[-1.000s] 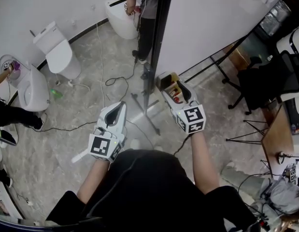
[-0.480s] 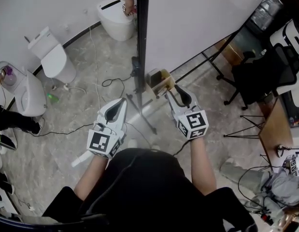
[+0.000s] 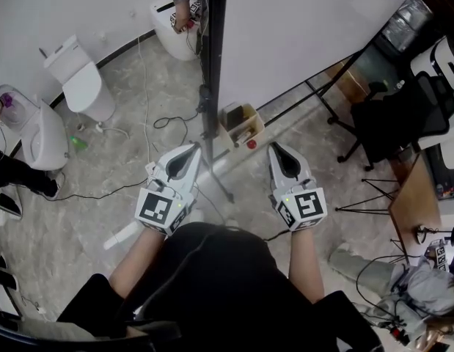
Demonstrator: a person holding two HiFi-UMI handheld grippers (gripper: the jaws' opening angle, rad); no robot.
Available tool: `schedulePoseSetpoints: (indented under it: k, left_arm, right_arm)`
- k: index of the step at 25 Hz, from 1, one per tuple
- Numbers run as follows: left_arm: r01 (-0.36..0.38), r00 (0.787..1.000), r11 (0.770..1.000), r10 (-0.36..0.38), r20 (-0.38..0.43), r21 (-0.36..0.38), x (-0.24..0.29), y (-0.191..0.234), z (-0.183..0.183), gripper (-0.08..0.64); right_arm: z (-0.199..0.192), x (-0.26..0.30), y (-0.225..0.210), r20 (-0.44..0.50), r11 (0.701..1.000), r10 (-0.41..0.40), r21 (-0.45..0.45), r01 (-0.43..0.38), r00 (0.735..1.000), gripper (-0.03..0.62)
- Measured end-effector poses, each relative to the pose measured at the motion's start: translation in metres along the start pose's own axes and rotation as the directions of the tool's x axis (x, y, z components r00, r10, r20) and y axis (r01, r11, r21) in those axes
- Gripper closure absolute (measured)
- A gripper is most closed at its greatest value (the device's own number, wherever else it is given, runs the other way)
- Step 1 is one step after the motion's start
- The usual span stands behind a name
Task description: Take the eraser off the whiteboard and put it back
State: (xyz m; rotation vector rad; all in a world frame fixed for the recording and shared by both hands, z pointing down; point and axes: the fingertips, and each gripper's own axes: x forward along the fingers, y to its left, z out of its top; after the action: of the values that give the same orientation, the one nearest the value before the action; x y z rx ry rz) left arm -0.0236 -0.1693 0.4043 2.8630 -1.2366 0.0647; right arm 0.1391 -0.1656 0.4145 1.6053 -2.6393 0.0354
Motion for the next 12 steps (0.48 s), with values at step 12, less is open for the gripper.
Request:
schedulePoseSetpoints:
  k: [12]
  left_arm:
    - [-0.021, 1.000, 1.000, 0.021, -0.024, -0.010, -0.010, -0.002, 0.002, 0.554]
  right_arm:
    - [0.013, -0.040, 0.017, 0.041, 0.999, -0.026, 0.035, 0.025, 0.999, 0.583]
